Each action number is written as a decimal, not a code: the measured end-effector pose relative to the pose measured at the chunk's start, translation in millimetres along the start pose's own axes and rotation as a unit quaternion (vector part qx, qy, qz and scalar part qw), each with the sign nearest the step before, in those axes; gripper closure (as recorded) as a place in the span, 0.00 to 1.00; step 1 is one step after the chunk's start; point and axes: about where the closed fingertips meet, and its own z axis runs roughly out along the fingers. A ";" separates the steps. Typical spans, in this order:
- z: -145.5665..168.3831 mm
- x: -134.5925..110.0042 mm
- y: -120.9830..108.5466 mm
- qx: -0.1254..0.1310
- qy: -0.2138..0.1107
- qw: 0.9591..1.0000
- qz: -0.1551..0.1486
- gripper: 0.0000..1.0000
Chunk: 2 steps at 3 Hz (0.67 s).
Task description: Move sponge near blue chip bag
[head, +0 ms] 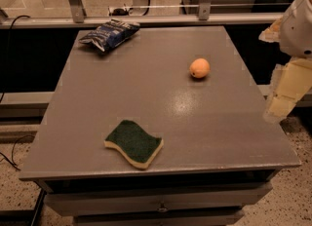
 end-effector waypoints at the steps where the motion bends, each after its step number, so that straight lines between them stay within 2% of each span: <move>1: 0.0 0.0 0.0 0.000 0.000 1.000 0.000 0.00; 2: 18.0 -24.7 17.6 -0.018 -0.027 0.999 -0.005 0.00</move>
Offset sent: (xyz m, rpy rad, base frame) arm -0.0171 0.0881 -0.0514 0.1604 0.0723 0.0905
